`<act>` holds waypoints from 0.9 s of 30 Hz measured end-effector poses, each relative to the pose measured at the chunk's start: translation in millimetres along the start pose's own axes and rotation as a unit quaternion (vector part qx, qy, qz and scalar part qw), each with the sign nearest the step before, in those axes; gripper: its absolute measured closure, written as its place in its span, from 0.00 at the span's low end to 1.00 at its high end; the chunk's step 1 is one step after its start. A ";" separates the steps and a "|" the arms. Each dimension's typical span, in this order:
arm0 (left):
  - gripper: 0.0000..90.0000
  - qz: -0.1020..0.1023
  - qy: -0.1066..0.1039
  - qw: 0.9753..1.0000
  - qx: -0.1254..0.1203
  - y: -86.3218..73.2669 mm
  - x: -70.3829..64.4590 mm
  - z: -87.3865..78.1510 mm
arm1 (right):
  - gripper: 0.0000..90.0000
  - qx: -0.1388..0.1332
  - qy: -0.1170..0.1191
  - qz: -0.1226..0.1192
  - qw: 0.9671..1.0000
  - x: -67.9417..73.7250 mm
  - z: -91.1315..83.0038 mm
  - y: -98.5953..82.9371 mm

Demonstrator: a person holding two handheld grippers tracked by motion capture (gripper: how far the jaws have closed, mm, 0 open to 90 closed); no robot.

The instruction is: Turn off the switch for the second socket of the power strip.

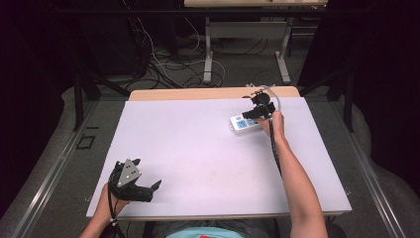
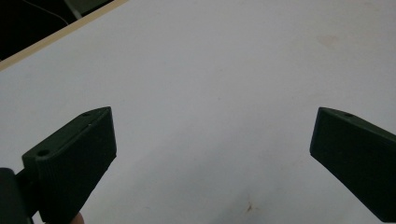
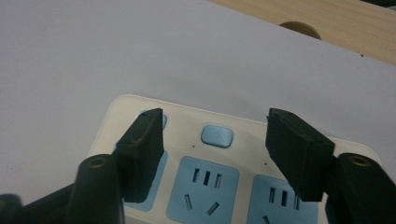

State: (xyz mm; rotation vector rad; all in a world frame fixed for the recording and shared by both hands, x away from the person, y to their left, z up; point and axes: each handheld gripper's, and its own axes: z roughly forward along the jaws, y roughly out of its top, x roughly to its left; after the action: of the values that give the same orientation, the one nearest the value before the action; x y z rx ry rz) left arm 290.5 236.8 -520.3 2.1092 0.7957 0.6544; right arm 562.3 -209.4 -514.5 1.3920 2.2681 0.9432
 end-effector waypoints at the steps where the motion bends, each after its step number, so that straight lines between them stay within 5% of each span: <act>1: 0.00 0.000 0.000 1.000 0.000 0.0 -0.1 -0.1 | 0.31 0.000 0.011 -0.003 1.000 -0.3 -2.8 0.3; 11: 0.00 0.001 0.002 1.000 0.001 0.2 -0.7 -0.8 | 0.00 0.004 0.070 -0.018 0.997 7.4 -25.2 -0.6; 27: 0.00 0.000 0.002 1.000 0.001 0.1 -0.5 -0.7 | 0.00 -0.009 0.091 -0.047 0.995 16.8 -54.0 -20.2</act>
State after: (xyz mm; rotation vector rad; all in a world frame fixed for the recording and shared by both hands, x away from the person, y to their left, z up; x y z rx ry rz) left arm 289.7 236.7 -519.9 2.1112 0.7990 0.6575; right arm 509.9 -220.8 -487.5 1.2239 2.4261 1.0955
